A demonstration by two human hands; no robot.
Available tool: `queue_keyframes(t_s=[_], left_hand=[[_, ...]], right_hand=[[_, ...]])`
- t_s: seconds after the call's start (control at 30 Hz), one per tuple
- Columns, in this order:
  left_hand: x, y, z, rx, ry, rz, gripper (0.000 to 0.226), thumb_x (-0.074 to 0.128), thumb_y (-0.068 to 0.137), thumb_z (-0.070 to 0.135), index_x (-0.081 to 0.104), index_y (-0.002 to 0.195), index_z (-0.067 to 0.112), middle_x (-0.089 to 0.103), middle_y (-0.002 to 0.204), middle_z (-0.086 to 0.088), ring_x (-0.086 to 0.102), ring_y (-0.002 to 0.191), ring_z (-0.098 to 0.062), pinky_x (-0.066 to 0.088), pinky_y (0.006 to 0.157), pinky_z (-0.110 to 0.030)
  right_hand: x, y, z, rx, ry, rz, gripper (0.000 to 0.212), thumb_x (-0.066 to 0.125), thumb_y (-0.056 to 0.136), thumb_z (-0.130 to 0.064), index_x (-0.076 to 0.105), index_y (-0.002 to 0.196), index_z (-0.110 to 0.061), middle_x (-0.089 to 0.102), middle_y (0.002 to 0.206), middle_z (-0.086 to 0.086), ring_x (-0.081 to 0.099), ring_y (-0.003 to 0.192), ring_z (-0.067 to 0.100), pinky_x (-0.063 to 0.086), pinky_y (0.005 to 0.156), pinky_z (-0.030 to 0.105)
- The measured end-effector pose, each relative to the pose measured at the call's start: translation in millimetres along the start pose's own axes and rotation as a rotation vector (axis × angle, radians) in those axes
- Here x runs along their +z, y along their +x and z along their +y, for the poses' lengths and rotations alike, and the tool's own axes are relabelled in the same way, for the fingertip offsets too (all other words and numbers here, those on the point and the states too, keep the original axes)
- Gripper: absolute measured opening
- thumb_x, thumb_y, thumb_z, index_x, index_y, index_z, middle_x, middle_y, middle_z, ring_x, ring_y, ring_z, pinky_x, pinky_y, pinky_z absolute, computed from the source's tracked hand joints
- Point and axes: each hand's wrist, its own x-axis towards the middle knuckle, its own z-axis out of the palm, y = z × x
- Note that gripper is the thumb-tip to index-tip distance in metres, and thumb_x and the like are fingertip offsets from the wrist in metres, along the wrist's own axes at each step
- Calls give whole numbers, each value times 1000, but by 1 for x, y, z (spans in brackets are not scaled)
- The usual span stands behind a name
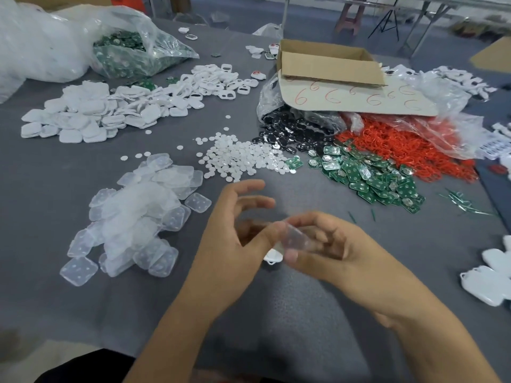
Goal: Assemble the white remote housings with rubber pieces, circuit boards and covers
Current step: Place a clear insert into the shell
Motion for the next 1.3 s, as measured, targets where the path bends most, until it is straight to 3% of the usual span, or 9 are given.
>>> queue_keyframes(t_s=[0.07,0.13,0.27,0.37,0.47,0.57,0.7,0.87,1.3], left_hand=[[-6,10,4,33,107,-129,58,80,85,10,53,126,40,66,118,12,74,85,-18,58,79,-27],[-10,20,5,22,147,-176,62,80,85,6,52,128,42,65,118,12,75,85,-18,58,78,-26],[-10,17,-8,-145,120,-141,48,79,85,27,59,126,38,71,112,6,74,93,-15,60,79,-28],[-10,10,-22,-236,79,-142,34,75,91,14,66,119,32,76,99,-4,74,88,-13,58,77,-25],[-9,10,-32,-183,227,-29,34,77,90,14,66,114,35,76,93,9,73,90,-6,55,81,-18],[-4,6,-41,-125,447,27,47,85,80,21,64,118,40,69,101,18,65,97,1,49,81,-11],[0,-1,-56,-109,596,-44,81,93,66,26,55,138,36,61,117,17,58,109,-4,48,94,-23],[5,-6,-66,-33,558,-14,79,91,66,9,58,136,26,63,118,13,60,98,7,46,79,-5],[3,-8,-66,-8,531,6,68,92,66,12,66,128,21,63,115,18,61,101,4,47,81,-7]], right_hand=[[-4,6,-6,-43,-153,34,15,72,89,-16,71,103,-16,75,85,-1,68,76,8,51,70,18],[-5,13,-8,-56,-252,55,5,70,91,-14,72,96,-16,70,73,-4,60,67,9,49,63,23],[-3,23,3,-33,-118,123,6,65,94,-2,69,91,-7,67,64,2,64,62,12,52,61,22],[4,30,19,38,-51,233,6,68,93,-6,69,87,-7,66,67,7,63,58,10,50,56,19],[6,40,39,70,-179,343,12,69,92,-7,71,81,-11,54,64,5,46,55,10,38,51,22],[5,48,55,146,-193,387,17,67,91,-5,70,77,-13,57,64,5,48,57,14,40,60,32],[7,52,67,147,-397,416,11,76,86,-20,72,76,-21,66,65,3,55,57,8,46,60,27],[7,53,72,94,-490,488,11,80,81,-27,71,74,-28,66,62,-3,52,50,0,42,53,17],[2,56,75,10,-593,378,21,83,78,-19,69,84,-34,65,75,-12,53,54,3,42,54,13]])
